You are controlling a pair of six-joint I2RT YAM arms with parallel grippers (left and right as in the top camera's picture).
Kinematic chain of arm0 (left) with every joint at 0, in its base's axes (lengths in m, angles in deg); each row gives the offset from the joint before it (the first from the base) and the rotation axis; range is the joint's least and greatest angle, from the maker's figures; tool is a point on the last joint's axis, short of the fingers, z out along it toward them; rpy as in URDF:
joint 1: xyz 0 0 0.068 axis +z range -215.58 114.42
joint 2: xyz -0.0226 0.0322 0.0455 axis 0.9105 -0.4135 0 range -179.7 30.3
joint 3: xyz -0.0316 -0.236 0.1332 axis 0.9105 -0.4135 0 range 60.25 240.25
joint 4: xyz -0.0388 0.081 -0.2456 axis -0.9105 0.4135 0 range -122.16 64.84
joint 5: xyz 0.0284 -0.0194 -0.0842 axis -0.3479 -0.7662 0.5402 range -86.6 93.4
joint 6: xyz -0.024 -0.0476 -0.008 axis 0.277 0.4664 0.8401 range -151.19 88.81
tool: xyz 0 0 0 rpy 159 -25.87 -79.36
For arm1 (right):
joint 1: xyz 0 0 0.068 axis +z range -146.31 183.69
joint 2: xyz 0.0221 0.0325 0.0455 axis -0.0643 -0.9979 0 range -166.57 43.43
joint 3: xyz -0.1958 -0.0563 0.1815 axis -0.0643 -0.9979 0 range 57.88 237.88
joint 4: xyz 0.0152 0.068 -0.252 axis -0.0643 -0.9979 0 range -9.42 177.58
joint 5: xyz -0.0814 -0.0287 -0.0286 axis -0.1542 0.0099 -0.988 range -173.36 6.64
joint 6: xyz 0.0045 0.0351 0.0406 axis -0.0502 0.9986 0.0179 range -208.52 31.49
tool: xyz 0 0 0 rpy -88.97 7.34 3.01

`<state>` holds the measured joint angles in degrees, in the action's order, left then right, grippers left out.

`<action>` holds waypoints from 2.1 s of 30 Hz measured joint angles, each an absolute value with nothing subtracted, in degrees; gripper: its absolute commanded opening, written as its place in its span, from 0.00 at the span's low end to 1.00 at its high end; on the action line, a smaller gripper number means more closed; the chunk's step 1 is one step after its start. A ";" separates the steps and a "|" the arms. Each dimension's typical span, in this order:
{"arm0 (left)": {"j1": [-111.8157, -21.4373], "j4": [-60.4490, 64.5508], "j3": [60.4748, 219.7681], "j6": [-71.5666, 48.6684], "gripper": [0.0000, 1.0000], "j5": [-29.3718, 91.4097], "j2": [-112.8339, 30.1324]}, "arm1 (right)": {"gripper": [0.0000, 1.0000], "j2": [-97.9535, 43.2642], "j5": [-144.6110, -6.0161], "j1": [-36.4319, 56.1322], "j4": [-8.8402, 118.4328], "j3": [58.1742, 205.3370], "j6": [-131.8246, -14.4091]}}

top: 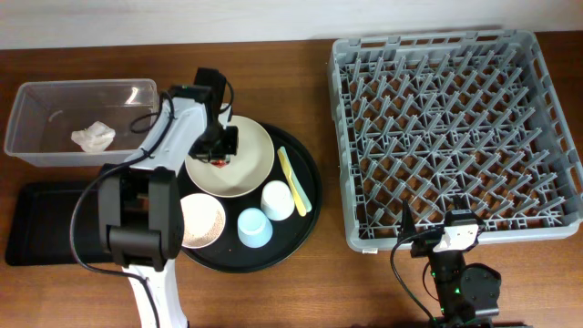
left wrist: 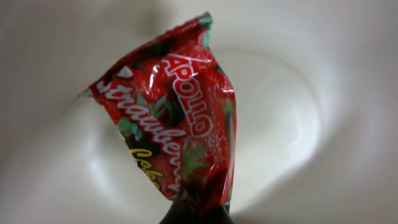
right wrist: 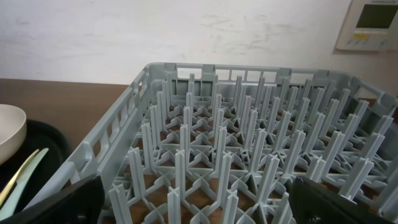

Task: Sort waste into correct bins and load items into the dishwasher rack
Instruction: 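Reach the left gripper into the beige bowl and grasp the red wrapper, then carry the red wrapper with the left gripper into the clear bin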

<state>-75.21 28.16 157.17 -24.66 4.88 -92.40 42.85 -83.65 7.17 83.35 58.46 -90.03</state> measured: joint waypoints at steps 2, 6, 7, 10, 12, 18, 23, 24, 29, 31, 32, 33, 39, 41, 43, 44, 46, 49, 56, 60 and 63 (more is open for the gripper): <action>-75.21 30.89 162.74 -24.68 0.00 4.88 -92.38 | 0.98 42.85 -83.65 7.17 83.33 58.46 -89.99; -75.10 37.32 176.75 -24.71 0.00 2.58 -90.89 | 0.98 42.85 -83.65 7.17 83.35 58.46 -90.01; -74.77 38.04 178.94 -24.73 0.00 1.10 -89.49 | 0.98 42.85 -83.67 7.17 83.35 58.46 -90.01; -72.56 38.83 180.86 -24.71 0.00 -3.73 -85.45 | 0.98 42.85 -83.65 7.17 83.35 58.46 -89.97; -69.72 40.20 180.97 -24.71 0.00 -5.72 -84.68 | 0.98 42.85 -83.65 7.17 83.35 58.46 -90.01; -57.87 41.14 180.95 -24.66 0.00 -7.10 -84.73 | 0.98 42.85 -83.65 7.17 83.35 58.46 -90.03; -53.48 38.89 179.38 -24.66 0.00 -5.53 -85.38 | 0.98 42.85 -83.65 7.17 83.35 58.46 -90.03; -53.22 37.47 178.70 -24.66 0.00 -4.96 -85.99 | 0.98 42.85 -83.65 7.17 83.35 58.46 -90.01; -53.17 35.94 177.17 -24.66 0.00 -4.35 -93.10 | 0.98 42.85 -83.65 7.17 83.35 58.46 -89.99; -53.17 35.44 177.06 -24.66 0.00 -4.63 -95.20 | 0.98 42.85 -83.65 7.17 83.35 58.46 -90.03; -53.17 35.33 177.06 -24.66 0.00 -4.63 -95.68 | 0.98 42.85 -83.65 7.17 83.35 58.46 -90.03; -53.15 35.15 176.99 -24.66 0.00 -4.65 -95.87 | 0.98 42.85 -83.65 7.17 83.35 58.46 -90.03; -52.52 33.95 176.91 -24.66 0.01 -5.02 -98.60 | 0.98 42.85 -83.65 7.17 83.35 58.46 -90.03; -51.75 33.03 176.71 -24.66 0.25 -5.02 -100.83 | 0.98 42.85 -83.65 7.17 83.35 58.46 -90.03; -51.25 32.51 176.60 -24.46 0.87 -5.05 -101.56 | 0.98 42.85 -83.65 7.17 83.35 58.46 -90.01; -51.10 32.22 176.60 -24.51 0.94 -5.07 -101.56 | 0.98 42.85 -83.65 7.17 83.35 58.46 -90.01; -50.99 32.29 176.60 -24.31 0.94 -4.98 -101.56 | 0.98 42.85 -83.65 7.17 83.35 58.46 -89.99; -50.99 33.60 177.98 -24.31 0.94 -4.32 -101.56 | 0.98 42.85 -83.65 7.17 83.35 58.46 -90.03; -50.99 40.05 189.12 -24.31 0.93 -2.31 -99.68 | 0.98 42.85 -83.65 7.17 83.35 58.46 -90.03; -51.01 48.62 192.29 -24.20 0.99 4.55 -91.70 | 0.98 42.85 -83.65 7.17 83.35 58.46 -89.99; -52.08 55.87 192.58 -24.27 0.99 6.71 -87.20 | 0.98 42.85 -83.65 7.17 83.35 58.46 -89.97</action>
<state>-52.08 55.87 192.58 -24.27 6.71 -87.20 42.85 -83.65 7.17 83.35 58.46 -89.97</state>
